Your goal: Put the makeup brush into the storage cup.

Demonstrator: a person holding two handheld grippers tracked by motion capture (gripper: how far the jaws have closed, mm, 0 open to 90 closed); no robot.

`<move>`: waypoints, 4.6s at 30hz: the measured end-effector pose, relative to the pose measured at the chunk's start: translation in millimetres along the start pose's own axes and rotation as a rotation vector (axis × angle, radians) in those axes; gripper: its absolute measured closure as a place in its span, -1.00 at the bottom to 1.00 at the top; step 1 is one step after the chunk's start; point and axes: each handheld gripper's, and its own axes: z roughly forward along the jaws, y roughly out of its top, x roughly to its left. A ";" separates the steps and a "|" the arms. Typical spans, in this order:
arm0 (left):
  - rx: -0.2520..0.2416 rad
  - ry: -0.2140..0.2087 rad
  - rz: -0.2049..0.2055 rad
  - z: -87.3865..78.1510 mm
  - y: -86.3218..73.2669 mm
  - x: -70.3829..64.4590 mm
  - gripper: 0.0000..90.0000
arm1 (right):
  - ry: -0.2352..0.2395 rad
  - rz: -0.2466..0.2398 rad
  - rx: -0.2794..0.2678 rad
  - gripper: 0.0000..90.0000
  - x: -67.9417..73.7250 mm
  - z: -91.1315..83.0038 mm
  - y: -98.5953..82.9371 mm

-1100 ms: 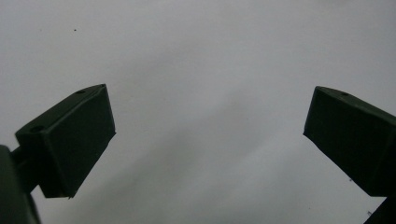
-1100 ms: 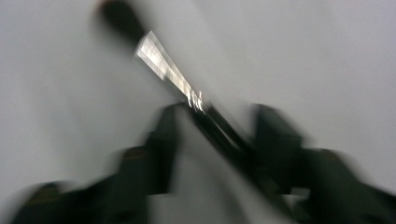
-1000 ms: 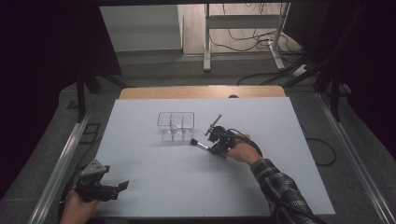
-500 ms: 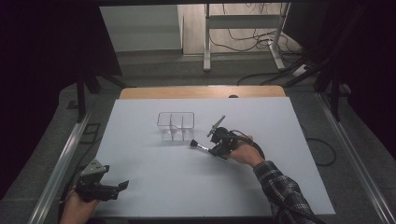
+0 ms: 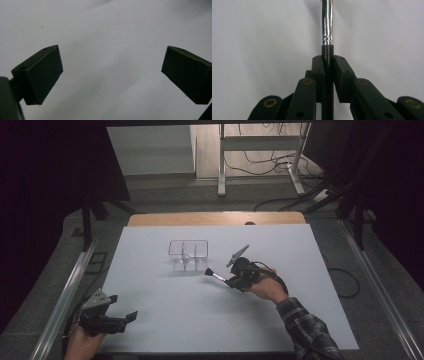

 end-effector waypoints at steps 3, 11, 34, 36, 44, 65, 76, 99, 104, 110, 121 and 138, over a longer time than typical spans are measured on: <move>-0.002 0.002 0.018 0.5 -0.3 -0.5 -0.91 | -0.003 0.001 -0.007 0.75 1.6 -2.7 -3.6; -0.002 0.000 0.010 0.4 0.1 0.0 -0.90 | -0.017 0.024 -0.025 0.75 3.7 -8.5 -13.3; 0.008 -0.056 -0.074 2.4 8.4 -3.1 -0.93 | -0.069 0.061 -0.097 0.75 15.1 -34.0 -33.6; 0.016 -0.054 -0.067 3.8 9.7 -4.5 -0.92 | -0.075 0.060 -0.105 0.75 17.3 -35.9 -36.0; 0.013 -0.066 -0.055 6.6 14.5 -9.5 -0.92 | -0.088 0.044 -0.140 0.75 26.9 -42.6 -43.9; 0.003 -0.056 -0.030 5.8 17.2 -12.8 -0.92 | -0.090 0.061 -0.209 0.75 57.1 -56.4 -60.1; -0.027 -0.109 -0.063 12.1 27.6 -18.3 -0.92 | -0.099 0.079 -0.253 0.75 64.0 -64.9 -64.2; -0.064 -0.240 -0.008 52.1 76.8 -51.9 -0.94 | -0.113 0.077 -0.315 0.75 73.4 -71.8 -62.9; -0.075 -0.274 -0.003 60.4 86.1 -58.5 -0.95 | -0.113 0.072 -0.329 0.75 75.3 -72.8 -61.2; -0.075 -0.297 0.011 70.2 96.2 -65.9 -0.96 | -0.114 0.069 -0.340 0.75 75.5 -75.5 -60.2; -0.081 -0.372 0.029 88.0 114.5 -80.1 -0.98 | -0.116 0.062 -0.365 0.75 75.9 -77.9 -57.7; -0.086 -0.488 0.045 109.4 132.2 -96.2 -0.95 | -0.101 0.043 -0.400 0.75 82.2 -75.7 -48.8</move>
